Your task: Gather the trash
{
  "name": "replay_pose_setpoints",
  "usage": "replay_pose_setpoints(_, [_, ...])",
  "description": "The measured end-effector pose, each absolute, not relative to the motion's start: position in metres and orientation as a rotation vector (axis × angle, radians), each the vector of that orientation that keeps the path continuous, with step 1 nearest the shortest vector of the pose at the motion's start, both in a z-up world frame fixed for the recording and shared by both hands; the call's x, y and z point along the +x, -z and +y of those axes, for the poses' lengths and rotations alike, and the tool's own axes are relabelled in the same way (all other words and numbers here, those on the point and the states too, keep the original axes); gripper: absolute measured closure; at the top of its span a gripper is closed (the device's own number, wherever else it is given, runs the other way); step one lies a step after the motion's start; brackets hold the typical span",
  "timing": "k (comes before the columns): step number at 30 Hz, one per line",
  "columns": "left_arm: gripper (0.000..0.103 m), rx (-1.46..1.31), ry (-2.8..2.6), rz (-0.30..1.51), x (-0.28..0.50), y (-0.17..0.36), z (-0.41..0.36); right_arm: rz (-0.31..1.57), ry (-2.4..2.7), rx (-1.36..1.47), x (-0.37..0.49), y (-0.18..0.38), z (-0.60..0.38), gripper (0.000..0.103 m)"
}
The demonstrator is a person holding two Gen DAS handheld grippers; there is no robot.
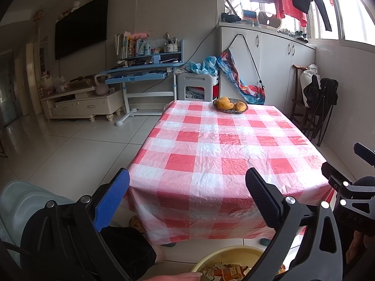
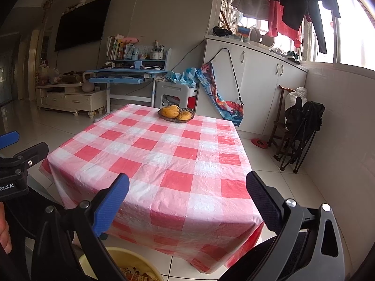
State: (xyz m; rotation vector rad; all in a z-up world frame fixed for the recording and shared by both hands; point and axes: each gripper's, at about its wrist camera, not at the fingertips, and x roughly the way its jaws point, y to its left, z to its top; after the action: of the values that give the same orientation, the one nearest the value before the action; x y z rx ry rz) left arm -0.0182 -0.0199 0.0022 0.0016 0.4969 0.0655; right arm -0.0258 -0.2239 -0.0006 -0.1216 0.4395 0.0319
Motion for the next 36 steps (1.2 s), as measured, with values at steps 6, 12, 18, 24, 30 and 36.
replay_pose_setpoints(6, [0.007,0.001,-0.065,0.496,-0.0182,-0.0020,-0.0201,0.439,-0.031,-0.122,-0.0258,0.0005,-0.2234,0.008])
replay_pose_setpoints(12, [0.007,0.002,-0.066,0.496,-0.0181,-0.0018,-0.0198,0.440,-0.032,-0.123,-0.0257,0.0006,-0.2239,0.008])
replay_pose_setpoints(18, [0.007,0.000,-0.066,0.496,-0.0184,-0.0015,-0.0190,0.441,-0.032,-0.130,-0.0266,0.0020,-0.2289,0.008])
replay_pose_setpoints(24, [0.007,0.001,-0.065,0.496,-0.0183,-0.0012,-0.0197,0.441,-0.032,-0.130,-0.0270,0.0016,-0.2285,0.008])
replay_pose_setpoints(30, [0.007,-0.001,-0.066,0.495,-0.0185,-0.0011,-0.0189,0.442,-0.032,-0.131,-0.0271,0.0016,-0.2290,0.008])
replay_pose_setpoints(36, [0.007,0.000,-0.067,0.494,-0.0186,-0.0008,-0.0193,0.443,-0.033,-0.134,-0.0270,0.0022,-0.2277,0.008])
